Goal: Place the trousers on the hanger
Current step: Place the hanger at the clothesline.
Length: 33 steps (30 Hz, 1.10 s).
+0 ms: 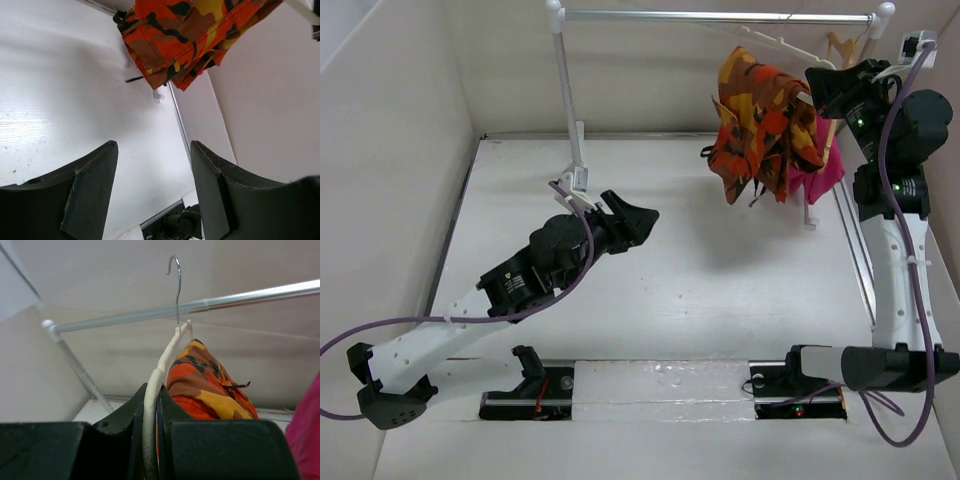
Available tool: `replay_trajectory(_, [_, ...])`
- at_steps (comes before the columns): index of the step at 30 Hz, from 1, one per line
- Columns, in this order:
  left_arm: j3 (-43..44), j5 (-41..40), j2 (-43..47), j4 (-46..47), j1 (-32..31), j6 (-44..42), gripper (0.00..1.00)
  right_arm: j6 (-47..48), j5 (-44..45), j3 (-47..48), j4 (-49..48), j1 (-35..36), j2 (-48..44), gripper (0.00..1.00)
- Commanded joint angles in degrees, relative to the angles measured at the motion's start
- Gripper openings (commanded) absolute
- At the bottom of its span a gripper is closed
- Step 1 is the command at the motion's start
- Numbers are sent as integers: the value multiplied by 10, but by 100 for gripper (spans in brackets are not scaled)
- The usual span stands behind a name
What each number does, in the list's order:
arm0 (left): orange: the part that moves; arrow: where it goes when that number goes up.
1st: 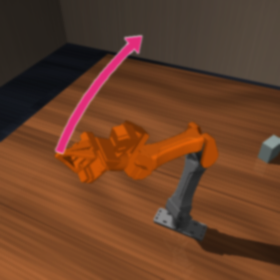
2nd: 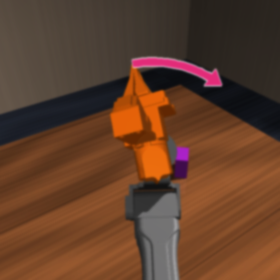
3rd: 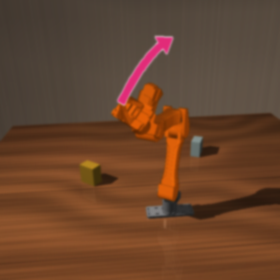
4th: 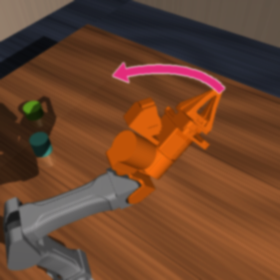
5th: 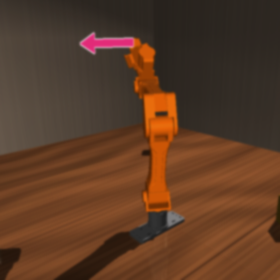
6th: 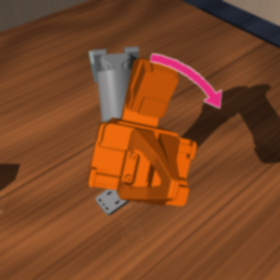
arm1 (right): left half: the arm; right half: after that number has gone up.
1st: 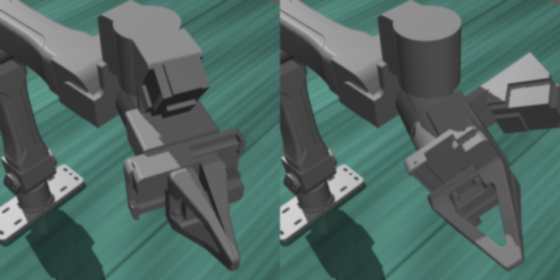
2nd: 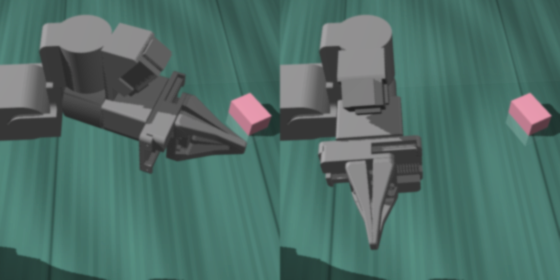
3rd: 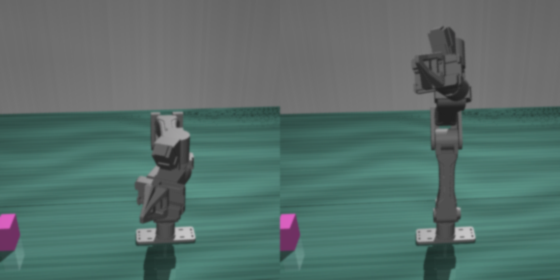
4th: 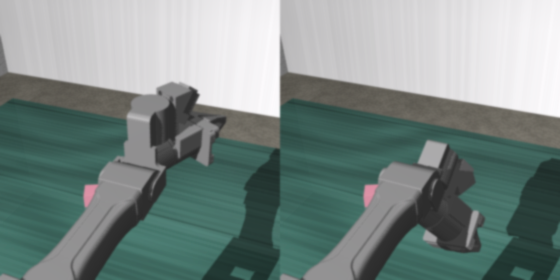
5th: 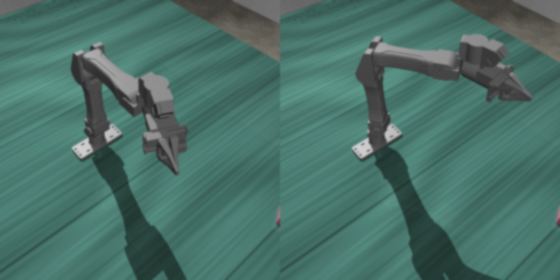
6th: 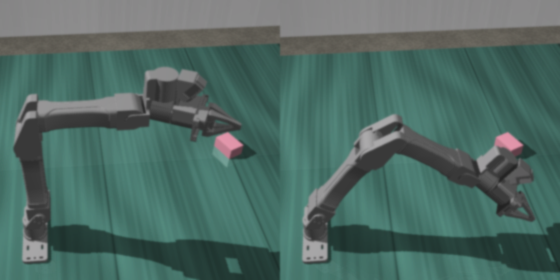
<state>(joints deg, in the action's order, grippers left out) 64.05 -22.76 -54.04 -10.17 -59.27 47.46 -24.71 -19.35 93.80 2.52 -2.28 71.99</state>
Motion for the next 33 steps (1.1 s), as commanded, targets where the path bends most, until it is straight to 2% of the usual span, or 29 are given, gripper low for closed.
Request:
replay_trajectory(1, [-5, -7, 24, 1, 0, 6, 55, -6, 23, 39, -134, -29, 9, 0])
replay_trajectory(11, [-7, -7, 26, -20, 0, 9, 55, -41, 61, 12, -210, -60, 41, 0])
replay_trajectory(16, [-22, -6, 11, -20, 0, 5, 58, -10, 89, -1, -168, -46, 43, 0])
replay_trajectory(20, [-37, -7, 1, -23, 0, 4, 61, -2, 113, -106, -161, -40, 15, 0])
replay_trajectory(24, [-38, -4, -8, -28, 0, 2, 63, 9, 101, -143, -140, -47, 7, 0])
replay_trajectory(26, [-42, -1, -13, -29, 0, 2, 67, 13, 94, -147, -131, -53, 2, 27])
replay_trajectory(29, [-41, 0, -19, -31, 0, 4, 76, 28, 66, -123, -76, -58, 2, 57])
replay_trajectory(31, [-37, -6, -26, -39, 0, 6, 83, 45, 64, -96, -8, -58, -1, 62])
replay_trajectory(33, [-24, -17, -33, -58, 0, 4, 87, 68, 62, -81, 29, -63, -8, 100])
